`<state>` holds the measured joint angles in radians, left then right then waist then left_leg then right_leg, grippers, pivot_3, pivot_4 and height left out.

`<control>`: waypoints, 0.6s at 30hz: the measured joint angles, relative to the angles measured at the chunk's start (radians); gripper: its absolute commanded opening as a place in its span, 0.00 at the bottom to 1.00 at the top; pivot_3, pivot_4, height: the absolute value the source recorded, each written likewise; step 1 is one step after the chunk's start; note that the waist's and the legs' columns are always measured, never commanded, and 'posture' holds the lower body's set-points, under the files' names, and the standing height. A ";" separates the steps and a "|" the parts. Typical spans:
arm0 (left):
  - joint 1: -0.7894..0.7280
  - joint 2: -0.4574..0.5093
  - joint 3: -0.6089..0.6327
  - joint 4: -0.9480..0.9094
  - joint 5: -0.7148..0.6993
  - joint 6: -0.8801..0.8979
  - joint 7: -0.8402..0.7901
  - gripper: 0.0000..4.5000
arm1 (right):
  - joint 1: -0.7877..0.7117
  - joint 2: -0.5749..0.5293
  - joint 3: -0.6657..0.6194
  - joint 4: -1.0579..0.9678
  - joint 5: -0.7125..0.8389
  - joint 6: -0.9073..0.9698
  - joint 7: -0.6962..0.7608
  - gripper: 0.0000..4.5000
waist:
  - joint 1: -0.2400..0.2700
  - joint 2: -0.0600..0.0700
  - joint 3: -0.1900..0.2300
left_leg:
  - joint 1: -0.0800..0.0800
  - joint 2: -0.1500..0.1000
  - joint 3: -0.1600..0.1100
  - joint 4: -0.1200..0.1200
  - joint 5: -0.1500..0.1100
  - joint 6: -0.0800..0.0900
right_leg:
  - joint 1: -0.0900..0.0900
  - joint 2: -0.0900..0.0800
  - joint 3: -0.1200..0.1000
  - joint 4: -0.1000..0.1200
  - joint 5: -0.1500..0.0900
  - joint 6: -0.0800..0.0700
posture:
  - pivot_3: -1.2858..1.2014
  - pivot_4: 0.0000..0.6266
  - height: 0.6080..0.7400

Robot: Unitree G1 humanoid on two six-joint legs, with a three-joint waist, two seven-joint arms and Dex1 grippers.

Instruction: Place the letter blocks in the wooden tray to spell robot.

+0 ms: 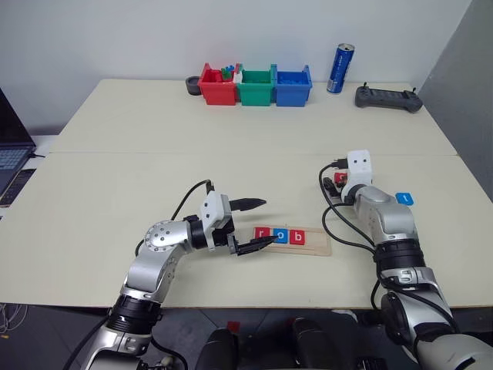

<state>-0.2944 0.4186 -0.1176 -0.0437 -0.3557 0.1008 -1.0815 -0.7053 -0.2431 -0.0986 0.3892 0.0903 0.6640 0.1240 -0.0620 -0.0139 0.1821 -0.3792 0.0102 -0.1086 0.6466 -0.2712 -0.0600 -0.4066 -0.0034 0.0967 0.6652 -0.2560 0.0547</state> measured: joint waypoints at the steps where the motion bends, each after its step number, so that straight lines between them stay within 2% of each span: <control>1: 0.004 0.003 0.000 -0.001 0.000 0.000 0.001 1.00 | -0.007 0.002 0.000 0.013 0.000 -0.008 -0.005 0.54 | 0.000 0.000 0.000 | 0.000 0.000 0.000 0.000 0.000 0.000 | 0.000 0.000 0.000 0.000 0.000 0.000 | 0.52 0.24 1.00; 4: 0.008 0.010 0.000 -0.003 0.000 0.001 0.001 1.00 | -0.015 0.003 0.000 0.032 0.000 -0.025 -0.021 0.32 | 0.002 0.000 0.000 | 0.000 0.000 0.000 0.000 0.000 0.000 | 0.000 0.000 0.000 0.000 0.000 0.000 | 0.52 0.24 1.00; 9: 0.008 0.011 0.001 -0.005 -0.001 0.001 0.001 1.00 | -0.012 0.000 -0.001 0.028 0.000 -0.025 -0.038 0.32 | 0.003 0.000 0.000 | 0.000 0.000 0.000 0.000 0.000 0.000 | 0.000 0.000 0.000 0.000 0.000 0.000 | 0.52 0.24 1.00; 11: 0.008 0.011 0.000 -0.007 -0.001 0.002 0.001 1.00 | 0.016 -0.014 -0.001 -0.036 0.001 0.023 -0.038 0.32 | 0.006 0.000 0.000 | -0.001 0.000 -0.001 0.000 0.000 0.000 | 0.000 0.000 0.000 -0.001 0.000 0.000 | 0.52 0.24 1.00; 14: 0.008 0.012 -0.001 -0.011 -0.002 0.004 -0.002 1.00 | 0.088 -0.049 -0.001 -0.202 0.004 0.146 -0.035 0.32 | 0.007 0.000 0.000 | -0.002 0.000 -0.001 0.000 0.000 0.000 | -0.001 0.000 0.000 -0.001 0.000 0.000 | 0.52 0.24 1.00; 18: 0.013 0.016 -0.006 -0.028 -0.020 0.004 -0.026 1.00 | 0.223 -0.102 -0.039 -0.588 0.032 0.419 -0.025 0.32 | 0.007 0.001 0.000 | -0.002 0.000 -0.001 -0.001 0.000 0.000 | -0.002 0.000 0.000 -0.001 0.000 0.000 | 0.52 0.24 1.00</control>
<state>-0.2810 0.4343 -0.1232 -0.0721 -0.3756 0.1044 -1.1078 -0.4826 -0.3447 -0.1371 -0.1990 0.1224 1.0831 0.0986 -0.0549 -0.0133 0.1820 -0.3817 0.0103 -0.1097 0.6455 -0.2712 -0.0600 -0.4085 -0.0036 0.0963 0.6644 -0.2562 0.0545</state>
